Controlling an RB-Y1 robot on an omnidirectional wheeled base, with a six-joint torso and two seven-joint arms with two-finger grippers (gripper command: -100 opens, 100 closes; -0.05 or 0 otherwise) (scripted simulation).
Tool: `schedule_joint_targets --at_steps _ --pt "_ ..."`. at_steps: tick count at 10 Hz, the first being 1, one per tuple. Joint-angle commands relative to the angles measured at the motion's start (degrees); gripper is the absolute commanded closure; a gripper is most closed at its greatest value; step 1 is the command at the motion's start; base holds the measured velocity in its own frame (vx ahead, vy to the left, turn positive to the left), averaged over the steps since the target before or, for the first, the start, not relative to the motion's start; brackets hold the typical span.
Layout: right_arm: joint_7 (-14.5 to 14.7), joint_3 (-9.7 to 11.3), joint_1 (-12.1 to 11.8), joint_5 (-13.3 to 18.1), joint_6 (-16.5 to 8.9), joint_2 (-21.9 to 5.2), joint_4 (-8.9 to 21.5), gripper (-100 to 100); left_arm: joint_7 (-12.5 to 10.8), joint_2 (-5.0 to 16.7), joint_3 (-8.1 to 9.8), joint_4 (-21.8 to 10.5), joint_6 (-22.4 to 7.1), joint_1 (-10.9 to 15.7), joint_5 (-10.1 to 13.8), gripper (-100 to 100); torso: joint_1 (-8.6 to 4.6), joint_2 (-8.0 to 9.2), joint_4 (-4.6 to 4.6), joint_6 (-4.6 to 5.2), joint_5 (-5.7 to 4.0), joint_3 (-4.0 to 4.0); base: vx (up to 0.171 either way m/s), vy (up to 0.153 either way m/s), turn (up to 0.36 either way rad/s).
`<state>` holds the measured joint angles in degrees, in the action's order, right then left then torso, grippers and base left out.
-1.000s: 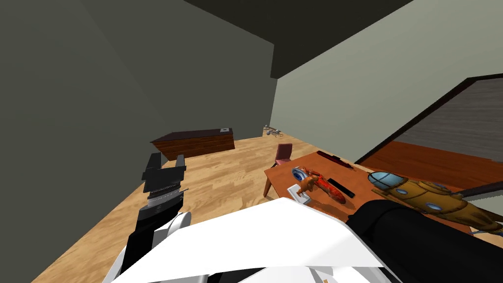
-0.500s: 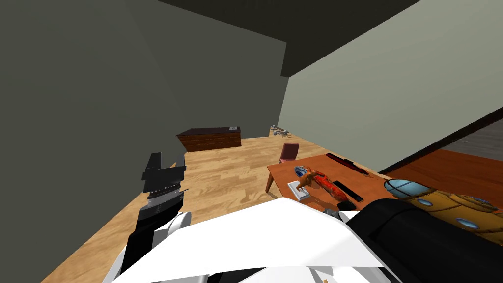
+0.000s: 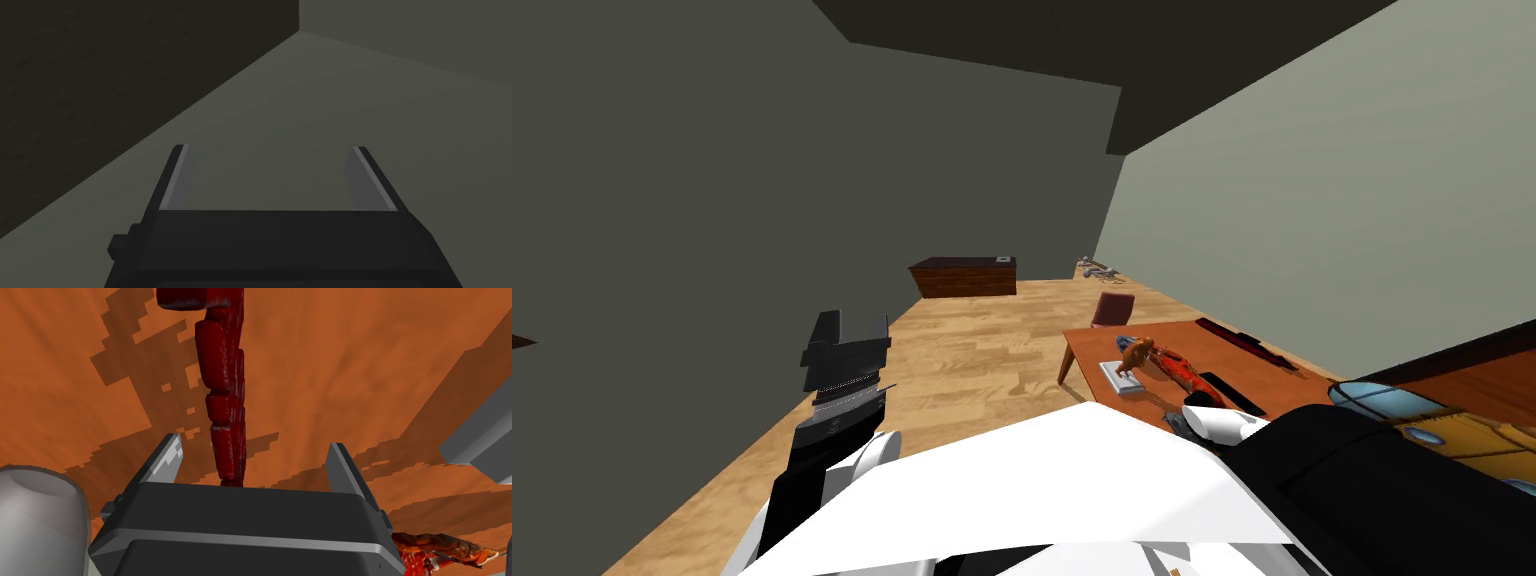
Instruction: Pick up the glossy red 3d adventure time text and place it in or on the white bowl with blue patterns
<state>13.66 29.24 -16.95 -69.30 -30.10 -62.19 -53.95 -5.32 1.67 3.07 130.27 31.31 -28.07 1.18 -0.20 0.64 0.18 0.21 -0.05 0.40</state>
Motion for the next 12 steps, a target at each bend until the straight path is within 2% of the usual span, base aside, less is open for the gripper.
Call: schedule_joint_targets --at_steps 1,2,3,4,5,6,7,8,9,12 --pt "-1.67 -0.58 2.86 -0.17 -2.86 1.76 2.86 -100 0.00 0.00 0.00 0.00 0.00 0.00 0.00 0 0.00 0.00 0.00 0.00 0.00 0.00 -0.253 0.027 0.360" --pt "-1.67 -0.58 4.39 -0.17 -4.42 1.76 3.81 -100 0.00 0.00 0.00 0.00 0.00 0.01 0.00 0 -0.02 0.13 0.02 -0.04 -0.01 0.06 -0.237 0.052 0.260" --pt "-1.67 -0.58 5.17 -0.17 -4.42 1.76 3.94 -100 0.00 0.00 0.00 0.00 0.00 0.00 0.00 0 0.03 0.11 0.02 0.02 0.00 0.07 -0.119 0.028 -0.001" --pt "-3.07 -1.17 7.55 -0.52 -6.98 3.14 6.68 -100 0.00 0.00 0.01 0.00 0.00 -0.02 0.00 0 -0.08 -0.18 -0.04 0.08 -0.01 -0.09 -0.213 0.038 0.365" --pt "-3.07 -1.17 9.10 -0.52 -7.90 3.14 7.16 -100 0.00 0.00 0.00 0.00 0.00 0.01 0.00 0 -0.04 -0.02 -0.02 -0.06 -0.02 -0.02 -0.218 0.055 0.273" --pt "-4.47 -1.75 11.19 -0.86 -9.90 4.52 10.10 -100 0.00 0.00 0.00 0.00 0.00 0.00 0.00 0 -0.01 0.01 0.00 0.04 0.00 0.01 -0.227 0.083 0.336" --pt "-4.47 -1.75 12.80 -0.86 -11.38 4.52 10.37 -100 0.00 0.00 0.00 0.00 0.00 0.01 0.00 0 0.08 0.07 0.01 -0.01 0.01 0.03 -0.232 0.057 0.230" --pt "-3.76 -1.77 11.78 -1.10 -10.16 4.39 10.15 -100 0.00 0.00 0.00 0.00 0.00 0.00 0.00 0 -0.02 0.10 0.02 0.05 0.00 0.06 -0.095 0.017 0.027" --pt "-3.79 -1.79 11.97 -1.13 -10.50 4.45 10.30 100 0.00 0.01 0.01 0.00 0.00 -0.02 0.00 0 -0.18 -0.23 -0.04 0.11 -0.03 -0.11 -0.017 0.005 -0.008" --pt "-3.77 -1.75 11.88 -1.12 -10.55 4.44 10.31 100 0.00 0.01 0.02 0.00 0.01 -0.04 0.00 0 -0.34 -0.68 -0.13 0.07 -0.09 -0.38 -0.003 0.001 -0.001"
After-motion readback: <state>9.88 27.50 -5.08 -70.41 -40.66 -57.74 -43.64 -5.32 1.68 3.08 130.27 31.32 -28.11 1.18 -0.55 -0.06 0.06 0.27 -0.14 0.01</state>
